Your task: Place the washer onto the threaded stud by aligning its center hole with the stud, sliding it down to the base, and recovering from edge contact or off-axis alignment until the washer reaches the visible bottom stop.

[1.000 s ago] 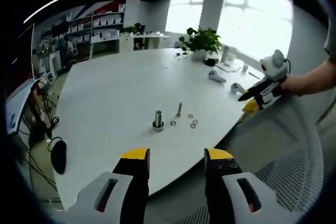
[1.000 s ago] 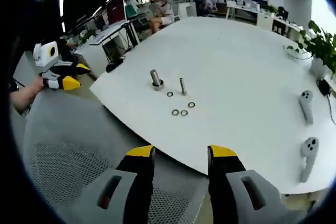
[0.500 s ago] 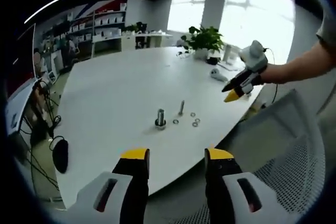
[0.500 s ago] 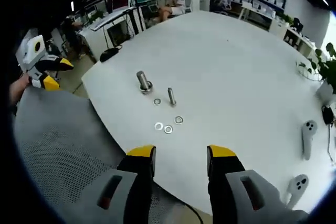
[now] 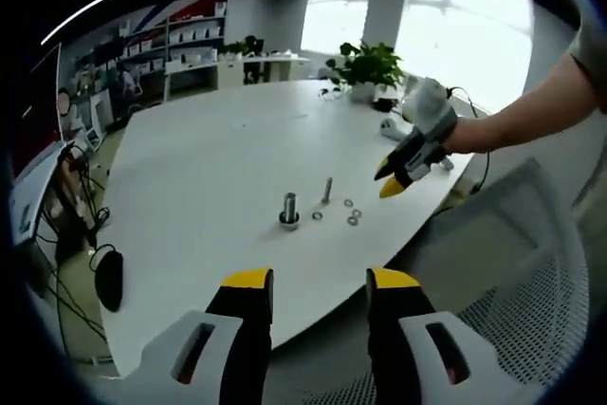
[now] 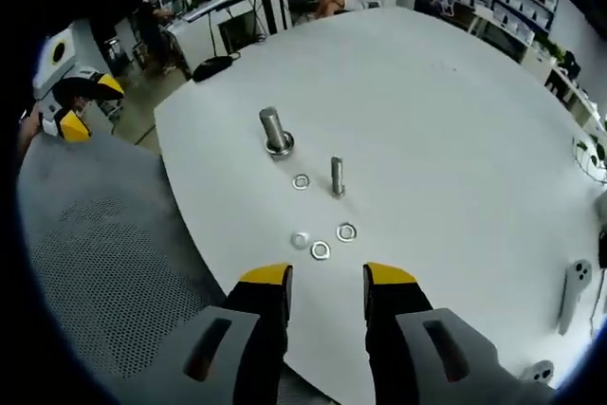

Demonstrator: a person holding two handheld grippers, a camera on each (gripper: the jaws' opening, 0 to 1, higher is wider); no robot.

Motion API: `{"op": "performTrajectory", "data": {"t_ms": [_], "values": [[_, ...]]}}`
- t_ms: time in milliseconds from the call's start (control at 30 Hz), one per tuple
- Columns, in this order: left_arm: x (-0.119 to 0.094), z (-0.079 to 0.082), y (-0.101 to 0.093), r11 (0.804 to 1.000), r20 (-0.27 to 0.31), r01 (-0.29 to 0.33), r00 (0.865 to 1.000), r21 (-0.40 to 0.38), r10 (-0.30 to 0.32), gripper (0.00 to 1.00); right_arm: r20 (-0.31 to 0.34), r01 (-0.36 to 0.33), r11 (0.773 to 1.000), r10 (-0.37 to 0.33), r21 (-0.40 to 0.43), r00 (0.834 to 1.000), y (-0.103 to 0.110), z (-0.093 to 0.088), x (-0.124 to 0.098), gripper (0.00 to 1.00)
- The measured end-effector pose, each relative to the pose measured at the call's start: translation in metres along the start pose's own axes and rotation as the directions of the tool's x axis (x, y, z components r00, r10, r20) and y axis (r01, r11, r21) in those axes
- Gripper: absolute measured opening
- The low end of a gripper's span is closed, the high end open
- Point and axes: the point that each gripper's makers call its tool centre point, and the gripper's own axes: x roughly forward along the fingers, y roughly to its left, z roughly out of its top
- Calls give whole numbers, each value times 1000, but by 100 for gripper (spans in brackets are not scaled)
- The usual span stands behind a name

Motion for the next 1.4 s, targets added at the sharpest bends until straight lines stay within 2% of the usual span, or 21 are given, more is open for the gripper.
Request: {"op": "performTrajectory", "data": {"t_ms": [100,167,333,500,667,733,933,1033,1167,1267,1300,1367,1400], "values": [[0,0,1,1000,4,-4,1000,-13,4,37,-91,-10,992,-1,-124,996,6,-16,13,30],[0,-1,1,1000,-3,-1,1000,-12,1,37,-116,-10,989,-7,-149,993,7,-21,19,29],[0,-2,0,1000,-8,1,1000,-8,-1,37,-121,-10,993,-5,-119,993,2,-19,32,29],[0,-4,-2,1000,-19,8,1000,-1,-8,37,-147,-7,990,-14,-143,989,-6,-17,40,28],[0,-1,-2,1000,1,12,1000,-8,-12,37,-166,-16,990,-8,-143,986,-7,-14,46,27],[-1,2,-3,1000,15,14,1000,-6,-14,37,-176,-17,985,-14,-174,984,-8,-15,48,27],[1,-1,-3,1000,-2,18,1000,-6,-18,37,-179,-30,981,-6,-194,984,-8,-11,50,22],[1,-2,-3,1000,-7,19,1000,-5,-19,37,-205,-46,973,-1,-226,979,-7,-11,51,21],[1,0,-2,1000,-1,20,1000,-12,-20,37,-281,-102,943,10,-317,960,-6,-12,51,21],[1,-1,-3,1000,-6,25,1000,-7,-25,36,-314,-130,916,5,-379,949,-4,-12,52,20],[1,-1,-3,1000,-8,25,1000,-7,-25,36,-323,-143,903,5,-404,946,-3,-12,52,19],[1,1,-4,1000,4,28,1000,-10,-28,36,-353,-188,856,7,-482,936,0,-12,53,18],[0,2,-3,1000,12,26,1000,-10,-26,36,-366,-202,842,5,-501,931,0,-12,53,18]]}}
